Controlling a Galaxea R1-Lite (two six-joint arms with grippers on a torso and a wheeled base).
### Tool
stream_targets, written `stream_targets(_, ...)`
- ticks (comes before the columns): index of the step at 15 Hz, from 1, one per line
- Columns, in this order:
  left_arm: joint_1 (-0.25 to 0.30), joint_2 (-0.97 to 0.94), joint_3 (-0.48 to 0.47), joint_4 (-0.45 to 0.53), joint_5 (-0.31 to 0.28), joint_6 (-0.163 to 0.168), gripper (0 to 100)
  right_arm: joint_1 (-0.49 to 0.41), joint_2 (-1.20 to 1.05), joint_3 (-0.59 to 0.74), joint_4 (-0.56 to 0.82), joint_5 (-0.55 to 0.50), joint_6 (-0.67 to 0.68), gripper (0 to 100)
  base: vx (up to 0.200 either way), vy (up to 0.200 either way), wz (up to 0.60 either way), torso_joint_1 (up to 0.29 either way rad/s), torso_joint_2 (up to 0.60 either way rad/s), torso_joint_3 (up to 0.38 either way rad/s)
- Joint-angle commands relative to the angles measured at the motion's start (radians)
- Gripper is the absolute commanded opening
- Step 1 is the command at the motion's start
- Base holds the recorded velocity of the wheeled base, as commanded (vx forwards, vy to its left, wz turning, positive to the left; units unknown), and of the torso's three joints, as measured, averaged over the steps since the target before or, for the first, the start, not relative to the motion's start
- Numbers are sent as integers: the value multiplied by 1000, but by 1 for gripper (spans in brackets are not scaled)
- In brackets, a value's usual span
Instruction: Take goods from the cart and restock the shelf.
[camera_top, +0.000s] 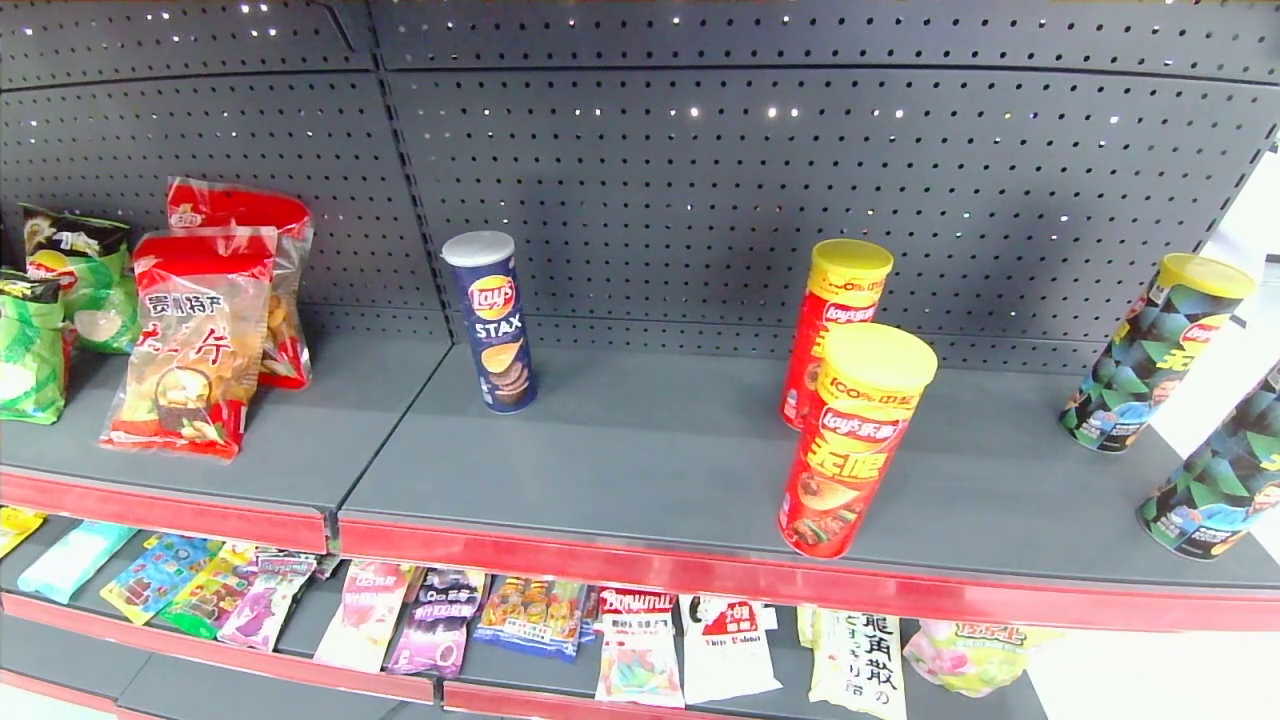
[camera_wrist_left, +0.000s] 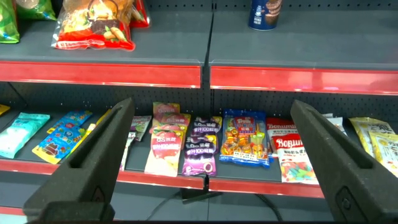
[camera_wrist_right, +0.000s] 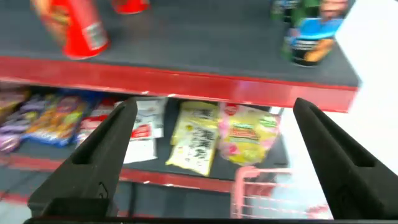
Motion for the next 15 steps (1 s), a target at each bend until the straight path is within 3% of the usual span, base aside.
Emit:
stream_targets(1,1,0,0,0,-1,0,100,64,-3,30,-18,6,11,100,0,0,0,0,0,0)
stream_targets(3,1,0,0,0,-1,0,100,62,-3,31,-29,-46,17,100,0,0,0,0,0,0)
stream_targets(15,1,0,0,0,-5,3,100,62,-2,31,-29,-40,19,100,0,0,0,0,0,0)
